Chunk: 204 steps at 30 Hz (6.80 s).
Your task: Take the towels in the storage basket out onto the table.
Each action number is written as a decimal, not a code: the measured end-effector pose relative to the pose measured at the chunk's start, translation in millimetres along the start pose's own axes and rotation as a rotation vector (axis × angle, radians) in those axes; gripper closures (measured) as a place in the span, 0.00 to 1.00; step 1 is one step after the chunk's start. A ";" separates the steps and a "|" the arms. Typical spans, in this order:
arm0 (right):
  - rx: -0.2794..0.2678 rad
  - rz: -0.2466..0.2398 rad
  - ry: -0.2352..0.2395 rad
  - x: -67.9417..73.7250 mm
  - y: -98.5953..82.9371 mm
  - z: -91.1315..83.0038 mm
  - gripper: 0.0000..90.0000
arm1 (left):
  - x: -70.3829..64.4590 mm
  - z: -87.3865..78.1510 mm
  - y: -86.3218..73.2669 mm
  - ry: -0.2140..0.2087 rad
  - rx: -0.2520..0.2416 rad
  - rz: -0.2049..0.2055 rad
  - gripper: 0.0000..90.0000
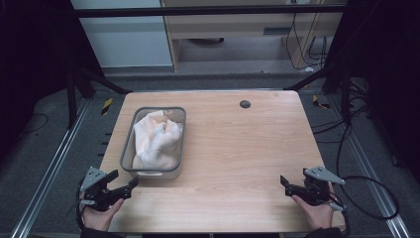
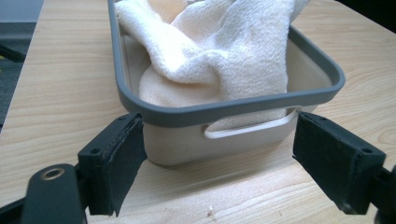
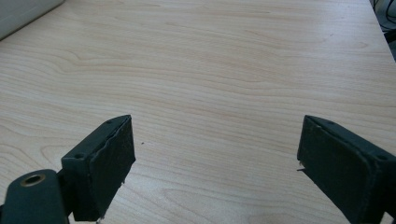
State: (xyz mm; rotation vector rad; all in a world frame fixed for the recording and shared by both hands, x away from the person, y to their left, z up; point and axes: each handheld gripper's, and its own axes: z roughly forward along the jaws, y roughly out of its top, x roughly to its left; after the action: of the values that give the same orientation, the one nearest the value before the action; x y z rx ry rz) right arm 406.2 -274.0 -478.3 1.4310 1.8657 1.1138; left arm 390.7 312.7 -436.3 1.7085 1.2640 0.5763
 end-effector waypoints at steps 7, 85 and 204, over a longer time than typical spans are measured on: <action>0.001 0.012 0.011 -0.8 1.1 1.6 0.12 | -4.5 0.6 10.9 0.002 -0.012 0.007 0.18; 0.045 -0.009 0.037 -0.9 2.0 7.6 0.12 | -39.0 102.1 84.5 -0.010 0.219 0.226 0.33; 0.039 -0.019 0.054 -0.9 2.8 6.1 0.13 | -88.8 15.6 208.2 -0.101 0.045 0.279 0.72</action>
State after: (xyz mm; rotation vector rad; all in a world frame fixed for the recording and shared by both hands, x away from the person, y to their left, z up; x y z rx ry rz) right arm 412.8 -272.8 -479.1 1.4146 1.9442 1.1230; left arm 473.8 211.2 -251.2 1.9426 0.9812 0.6182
